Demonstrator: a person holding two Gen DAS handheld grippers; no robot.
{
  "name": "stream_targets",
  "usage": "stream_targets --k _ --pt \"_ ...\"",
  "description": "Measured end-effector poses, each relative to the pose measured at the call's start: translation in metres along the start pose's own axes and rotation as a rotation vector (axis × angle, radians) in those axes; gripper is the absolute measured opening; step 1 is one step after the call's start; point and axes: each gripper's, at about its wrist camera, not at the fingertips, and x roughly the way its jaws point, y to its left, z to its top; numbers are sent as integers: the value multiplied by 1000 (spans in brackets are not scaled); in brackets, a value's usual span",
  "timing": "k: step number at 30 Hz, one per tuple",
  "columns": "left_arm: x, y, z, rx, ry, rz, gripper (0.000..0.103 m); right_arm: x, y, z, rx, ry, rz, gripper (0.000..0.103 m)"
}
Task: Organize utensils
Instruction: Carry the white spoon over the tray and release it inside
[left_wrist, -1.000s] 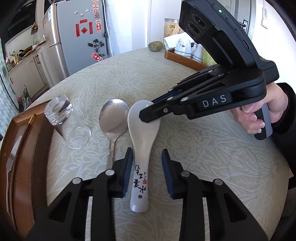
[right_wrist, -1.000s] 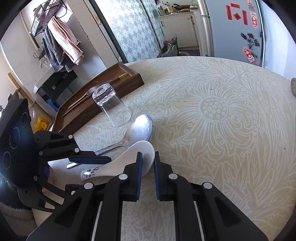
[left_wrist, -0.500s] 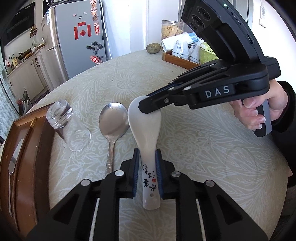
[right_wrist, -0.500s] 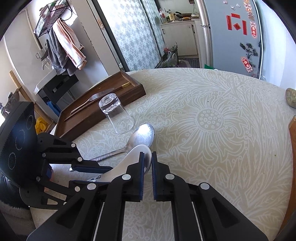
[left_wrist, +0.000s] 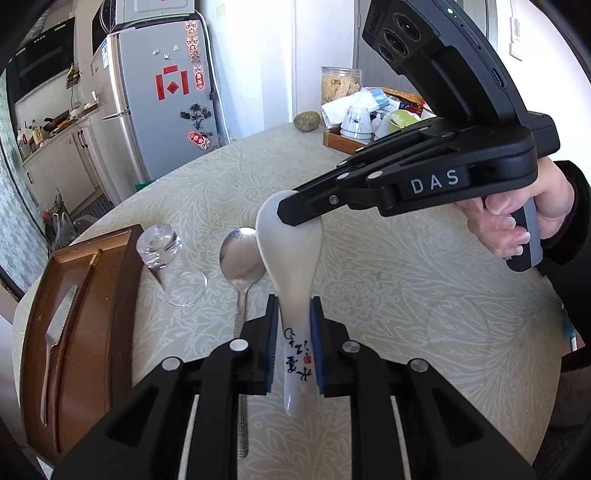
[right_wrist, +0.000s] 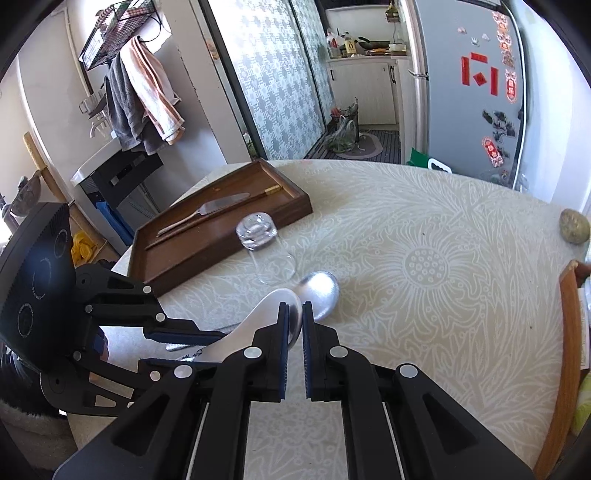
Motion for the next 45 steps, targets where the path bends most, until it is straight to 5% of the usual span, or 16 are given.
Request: stream_targets --k 12,29,45 --pt "-49 40 -20 -24 -39 67 18 25 55 42 -71 0 19 7" --pt "-49 144 -43 -97 -7 131 18 131 83 110 -94 71 72 7" --pt "-31 166 -64 -117 64 124 18 177 84 106 -65 164 40 9"
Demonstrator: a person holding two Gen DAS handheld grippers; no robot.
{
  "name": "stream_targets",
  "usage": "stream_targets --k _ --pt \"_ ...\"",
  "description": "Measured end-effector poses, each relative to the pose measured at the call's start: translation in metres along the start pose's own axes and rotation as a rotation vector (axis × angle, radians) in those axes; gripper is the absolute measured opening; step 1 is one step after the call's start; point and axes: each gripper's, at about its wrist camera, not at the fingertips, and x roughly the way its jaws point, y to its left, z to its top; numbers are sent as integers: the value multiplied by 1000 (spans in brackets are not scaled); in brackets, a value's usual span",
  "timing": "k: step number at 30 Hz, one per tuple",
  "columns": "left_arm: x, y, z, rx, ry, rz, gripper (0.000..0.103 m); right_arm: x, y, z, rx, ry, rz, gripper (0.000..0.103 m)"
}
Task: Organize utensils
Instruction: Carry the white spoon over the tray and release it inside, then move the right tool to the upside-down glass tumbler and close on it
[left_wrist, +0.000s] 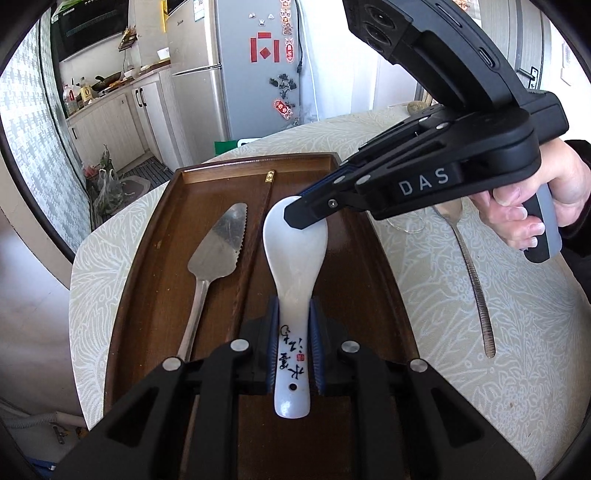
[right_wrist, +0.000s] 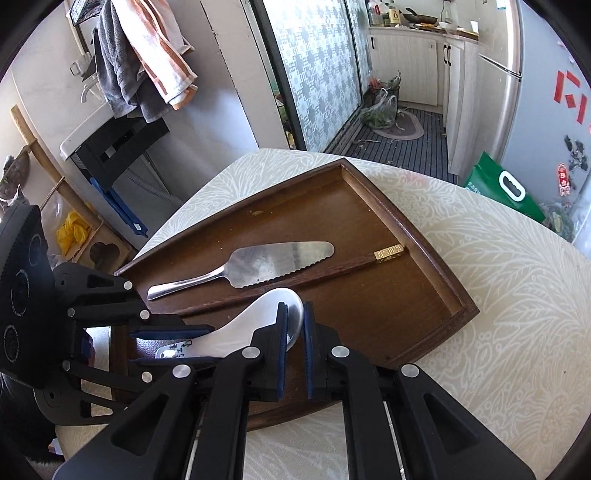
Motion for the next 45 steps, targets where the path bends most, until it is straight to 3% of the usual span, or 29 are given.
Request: stream_targets --k 10,12,13,14,20,26,31,37,41,45 --pt "1 0 0 1 3 -1 18 5 0 -3 -2 17 -14 13" --pt "1 0 -1 9 -3 16 37 4 1 -3 -1 22 -18 34" --pt "0 -1 -2 15 -10 33 62 2 1 -3 2 11 -34 59" --pt "-2 -3 -2 24 -24 45 71 -2 0 -4 4 -4 -46 70" --pt "-32 -12 2 51 -91 64 88 -43 -9 -5 19 -75 -30 74" --pt "-58 -38 11 91 -135 52 91 -105 -28 -21 16 -167 -90 81" --pt "-59 -63 17 89 -144 -12 92 -132 -55 -44 58 -187 -110 81" --pt "-38 -99 25 110 -140 -58 93 -132 -53 -74 -33 -208 -145 84" --pt "-16 -110 35 103 -104 -73 93 -118 -51 -82 -74 -188 -120 84" --pt "6 -104 49 20 -85 -74 93 -110 -48 -81 -90 -173 -102 82"
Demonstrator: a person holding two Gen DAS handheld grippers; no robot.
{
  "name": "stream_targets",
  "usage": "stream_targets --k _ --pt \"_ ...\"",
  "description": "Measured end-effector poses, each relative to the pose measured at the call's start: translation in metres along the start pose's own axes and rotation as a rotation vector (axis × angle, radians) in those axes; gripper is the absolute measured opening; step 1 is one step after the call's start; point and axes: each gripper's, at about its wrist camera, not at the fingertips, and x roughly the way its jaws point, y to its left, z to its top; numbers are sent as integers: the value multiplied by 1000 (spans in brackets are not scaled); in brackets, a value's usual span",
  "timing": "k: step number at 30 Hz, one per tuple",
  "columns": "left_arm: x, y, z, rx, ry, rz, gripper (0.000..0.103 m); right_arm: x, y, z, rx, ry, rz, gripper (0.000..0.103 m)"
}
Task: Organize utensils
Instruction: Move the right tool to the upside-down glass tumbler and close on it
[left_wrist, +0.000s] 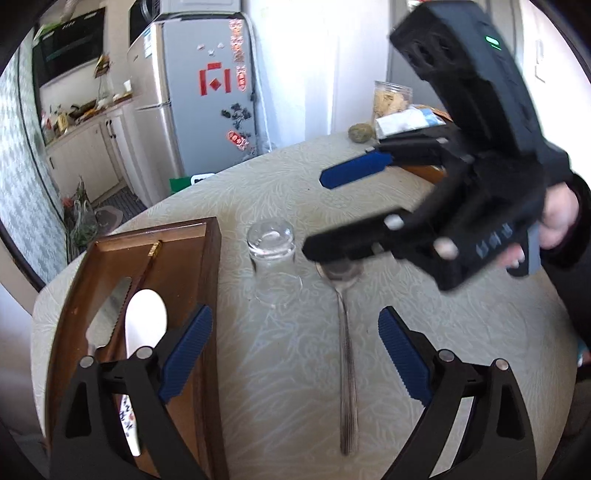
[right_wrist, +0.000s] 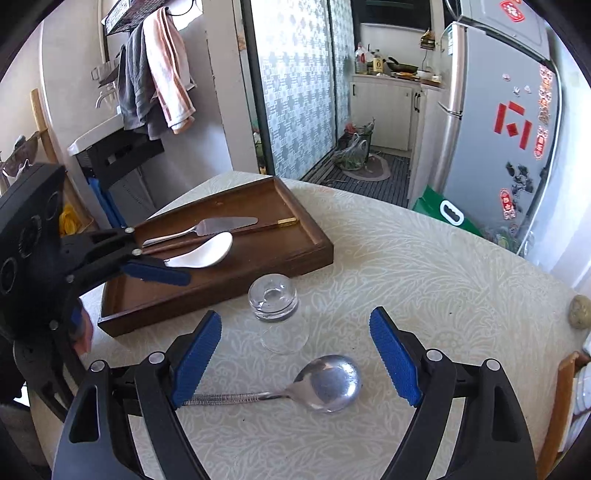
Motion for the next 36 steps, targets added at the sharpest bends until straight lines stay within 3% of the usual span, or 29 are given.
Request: stream_targets --k 10,13,21,26,36 --pt "32 8 6 -79 6 -19 90 13 1 0 -50 45 57 57" --pt "38 13 5 -127 18 -36 90 16 -3 1 -33 52 75 57" --pt "45 21 9 -175 16 15 86 24 -6 3 -12 64 112 53" --pt "49 16 9 -173 22 -37 78 27 -3 3 -16 69 132 50" --pt "58 19 10 -188 55 -38 74 31 -3 5 -13 71 145 47"
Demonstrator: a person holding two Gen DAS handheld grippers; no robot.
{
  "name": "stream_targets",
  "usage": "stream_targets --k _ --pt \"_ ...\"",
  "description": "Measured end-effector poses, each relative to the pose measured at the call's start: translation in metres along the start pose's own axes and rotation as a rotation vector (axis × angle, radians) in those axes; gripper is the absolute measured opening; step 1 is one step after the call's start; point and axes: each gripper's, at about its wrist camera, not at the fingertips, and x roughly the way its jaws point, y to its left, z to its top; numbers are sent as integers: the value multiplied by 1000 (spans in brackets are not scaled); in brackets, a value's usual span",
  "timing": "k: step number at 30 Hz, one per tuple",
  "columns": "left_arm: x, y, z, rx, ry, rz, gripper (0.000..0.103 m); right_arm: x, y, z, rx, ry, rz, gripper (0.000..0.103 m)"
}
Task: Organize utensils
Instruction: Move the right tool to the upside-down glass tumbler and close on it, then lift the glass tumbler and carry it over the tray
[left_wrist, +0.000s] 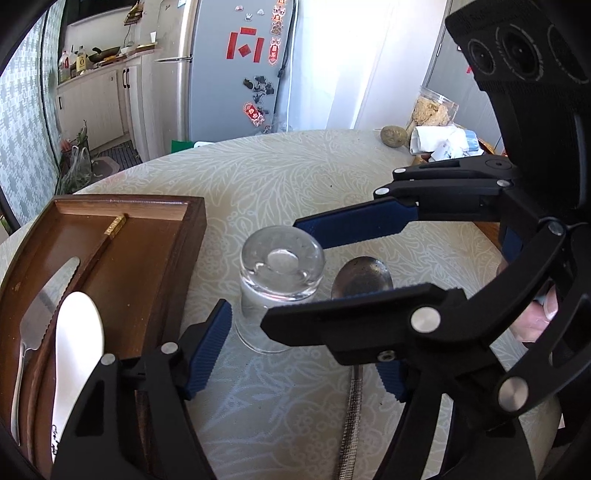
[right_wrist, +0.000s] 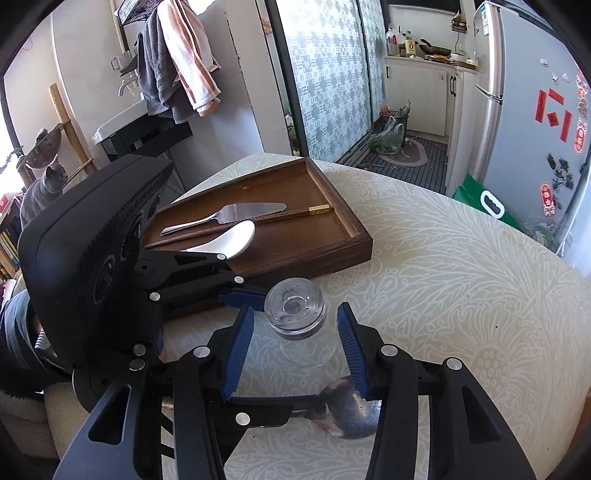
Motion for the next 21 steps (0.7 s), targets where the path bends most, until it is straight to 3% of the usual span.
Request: stream_targets --k 6,8,17,21 --pt "2 1 3 -5 -2 10 71 3 0 0 0 4 0 45" --pt "1 3 3 -11 -5 16 65 4 -1 1 3 1 -5 39" --pt "4 2 6 8 -3 58 46 7 1 0 -6 -3 -17 35" --pt "2 5 6 1 -10 36 41 3 -3 1 7 -15 -12 34"
